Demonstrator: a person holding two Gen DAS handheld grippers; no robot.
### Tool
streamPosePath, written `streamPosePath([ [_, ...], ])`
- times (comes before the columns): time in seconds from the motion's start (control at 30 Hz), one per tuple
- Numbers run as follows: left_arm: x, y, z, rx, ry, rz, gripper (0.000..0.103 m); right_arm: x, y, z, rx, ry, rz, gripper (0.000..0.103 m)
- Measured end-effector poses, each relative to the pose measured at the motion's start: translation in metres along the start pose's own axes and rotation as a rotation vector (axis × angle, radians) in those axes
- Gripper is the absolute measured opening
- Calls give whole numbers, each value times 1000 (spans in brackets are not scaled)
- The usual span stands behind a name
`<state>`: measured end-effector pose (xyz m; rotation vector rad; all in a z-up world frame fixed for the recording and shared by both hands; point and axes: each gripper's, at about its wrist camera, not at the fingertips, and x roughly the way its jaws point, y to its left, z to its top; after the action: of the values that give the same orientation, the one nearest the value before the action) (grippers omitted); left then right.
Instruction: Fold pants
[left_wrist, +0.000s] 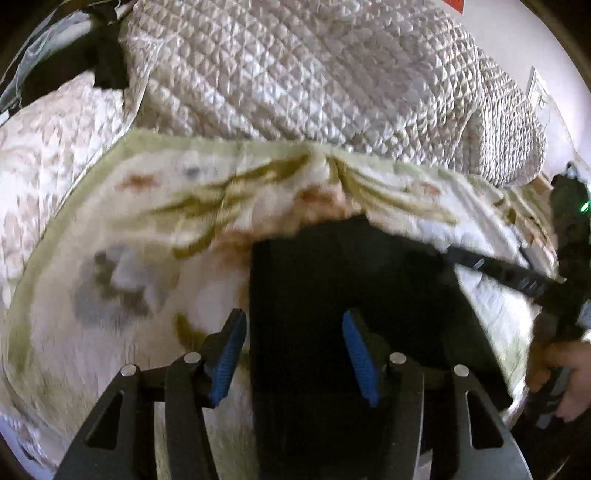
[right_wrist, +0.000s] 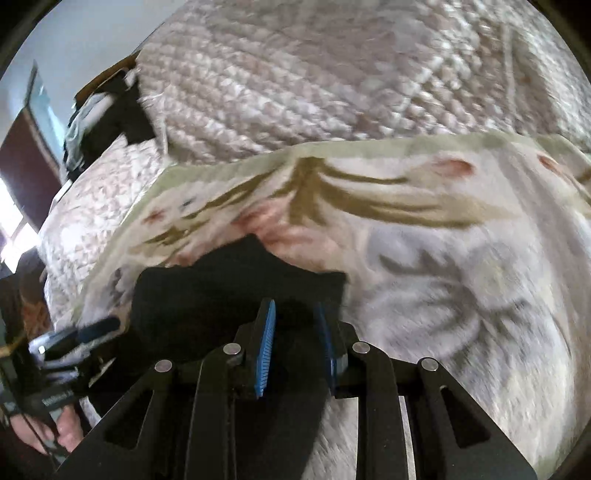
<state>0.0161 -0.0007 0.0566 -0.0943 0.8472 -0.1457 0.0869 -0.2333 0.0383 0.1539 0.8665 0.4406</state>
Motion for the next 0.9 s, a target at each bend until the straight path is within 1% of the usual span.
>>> streamPosePath([
  [0.07,2,-6,14,9,-15,-24,58,17,0,6,-26,37,-7,24],
  [0.13,12,-14,26,36,-13,-36,58,29,-6,7,-21,57,-23,24],
  [0.2,30,-18,33,46,21,-52,57,34,-16,9,9,57,-31,14],
  [0.23,40,-17,34,44,41,-40,56,32,-21,9,32,49,-32,11],
  [0.3,54,-15,30,45,79,-8,57,29,-26,10,47,36,-44,11],
  [0.33,55,-14,28,37,82,-10,57,26,-27,10,45,32,-57,11],
  [0.47,54,-7,26,7,76,-28,57,16,-30,6,81,21,-27,11],
  [0.57,49,-5,25,-7,62,-19,57,4,-24,0,84,9,-1,13],
  [0.73,28,-14,19,20,18,17,57,-21,-6,-21,31,-5,18,13],
  [0.9,5,-23,7,33,-13,24,57,-36,9,-39,-16,-13,37,13],
])
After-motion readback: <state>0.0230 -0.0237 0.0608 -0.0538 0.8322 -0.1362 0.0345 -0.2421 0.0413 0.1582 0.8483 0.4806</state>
